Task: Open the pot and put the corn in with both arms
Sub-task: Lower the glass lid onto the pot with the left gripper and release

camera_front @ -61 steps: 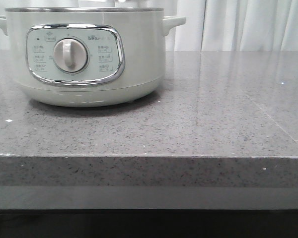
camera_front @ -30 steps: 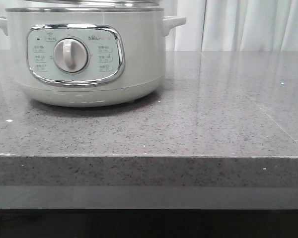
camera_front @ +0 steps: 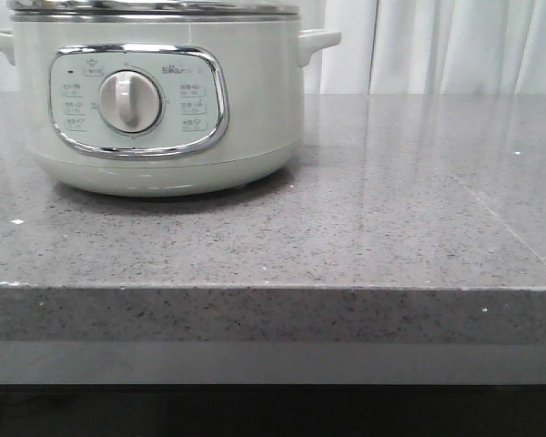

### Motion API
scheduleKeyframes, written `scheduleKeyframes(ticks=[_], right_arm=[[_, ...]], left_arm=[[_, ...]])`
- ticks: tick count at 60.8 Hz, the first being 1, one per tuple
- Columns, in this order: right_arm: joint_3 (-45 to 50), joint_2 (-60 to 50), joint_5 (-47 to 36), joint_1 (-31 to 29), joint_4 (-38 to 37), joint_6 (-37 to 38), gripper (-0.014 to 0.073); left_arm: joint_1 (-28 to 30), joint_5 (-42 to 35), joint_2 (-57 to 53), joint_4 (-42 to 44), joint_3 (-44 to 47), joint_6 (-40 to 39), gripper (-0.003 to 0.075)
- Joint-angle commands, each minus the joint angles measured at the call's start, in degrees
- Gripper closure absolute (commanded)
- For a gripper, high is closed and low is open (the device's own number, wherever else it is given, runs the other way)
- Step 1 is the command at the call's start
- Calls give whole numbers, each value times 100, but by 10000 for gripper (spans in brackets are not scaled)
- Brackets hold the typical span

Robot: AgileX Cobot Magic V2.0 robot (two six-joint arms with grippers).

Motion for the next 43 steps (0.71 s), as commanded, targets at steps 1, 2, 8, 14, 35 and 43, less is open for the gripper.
scheduleKeyframes(ticks=[1, 2, 8, 14, 35, 43], right_arm=[[-171, 11, -429, -31, 32, -6, 654], [-171, 11, -429, -31, 32, -6, 654], [-171, 11, -429, -31, 32, -6, 654], [-171, 11, -429, -31, 32, -6, 654], [-171, 11, -423, -31, 31, -6, 654], [-171, 11, -423, -31, 31, -6, 654]], left_arm=[[-29, -486, -307, -134, -187, 6, 601], [-29, -486, -307, -134, -187, 6, 601], [-29, -400, -307, -134, -187, 6, 582], [-29, -329, -307, -134, -187, 6, 496], [-18, -579, -604, -96, -210, 6, 277], [-18, -618, -902, -69, -210, 6, 302]])
